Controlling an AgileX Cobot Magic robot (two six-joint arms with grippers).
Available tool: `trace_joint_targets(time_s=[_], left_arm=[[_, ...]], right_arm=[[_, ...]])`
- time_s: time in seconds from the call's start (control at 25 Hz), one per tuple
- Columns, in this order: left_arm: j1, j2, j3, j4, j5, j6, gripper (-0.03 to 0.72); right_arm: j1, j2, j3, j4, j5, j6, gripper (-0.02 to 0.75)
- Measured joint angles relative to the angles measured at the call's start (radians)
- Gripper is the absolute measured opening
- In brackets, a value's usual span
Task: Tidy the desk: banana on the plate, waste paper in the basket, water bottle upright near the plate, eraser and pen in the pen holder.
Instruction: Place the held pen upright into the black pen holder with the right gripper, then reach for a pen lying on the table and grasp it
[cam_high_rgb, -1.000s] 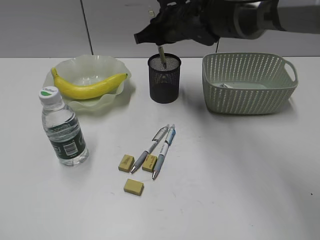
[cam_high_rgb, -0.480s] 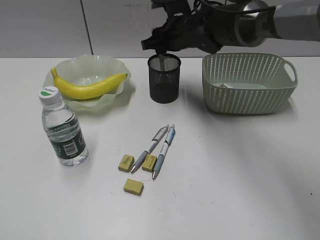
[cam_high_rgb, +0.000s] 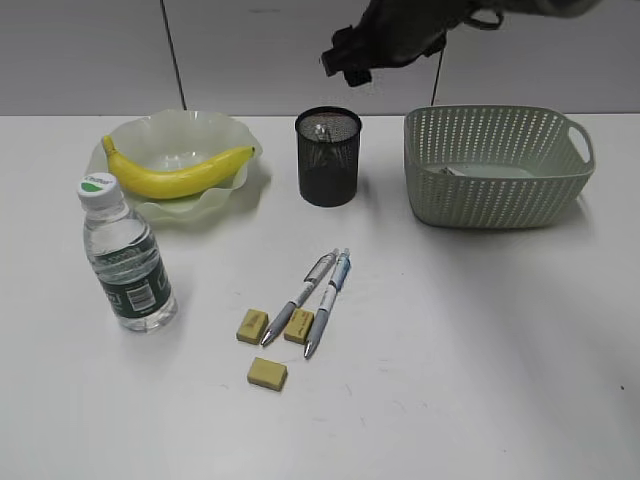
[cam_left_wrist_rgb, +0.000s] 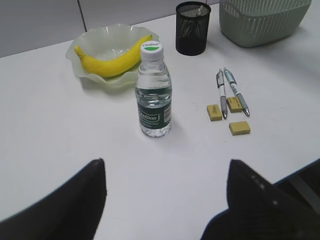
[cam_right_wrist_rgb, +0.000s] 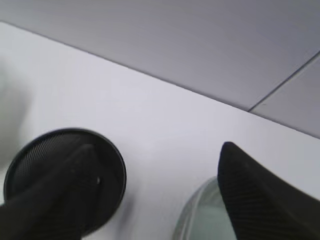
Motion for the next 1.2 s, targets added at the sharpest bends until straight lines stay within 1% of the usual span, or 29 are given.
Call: trace_joint_targets(time_s=[0.08,0.16,0.36,0.48,0.6,0.72,0.84,1.0,1.2], left_arm=[[0.000,0.000,0.000,0.000,0.000,0.000,0.561],[0.000,0.000,0.000,0.000,0.000,0.000,0.561],[0.000,0.000,0.000,0.000,0.000,0.000,0.561],[0.000,0.009,0.000,0.000,-0.001,0.000,0.561],[0.000,0.054,0.000,0.000,-0.001,0.000,0.561],[0.000,0.116,0.000,-0.001,-0.002,0.000,0.561],[0.000,0.180,-0.013,-0.008,-0.030,0.000,0.561],[0.000,0.250,-0.023,-0.040,-0.167,0.000,0.561],[0.000,0.350,-0.025,-0.048,-0.336,0.000,0.561]], right_arm=[[0.000,-0.042,0.000,0.119,0.060,-0.182,0.591],[0.001,-0.081,0.000,0.195,0.131,-0.279,0.591],[0.002,-0.180,0.010,0.228,0.384,-0.373,0.591],[0.003,-0.258,0.068,0.253,0.459,-0.450,0.591],[0.003,-0.371,0.170,0.314,0.462,-0.485,0.591],[0.003,-0.506,0.300,0.329,0.462,-0.494,0.591],[0.003,-0.649,0.462,0.332,0.462,-0.495,0.591],[0.003,-0.873,0.695,0.346,0.461,-0.493,0.591],[0.003,-1.178,0.936,0.410,0.465,-0.490,0.591]])
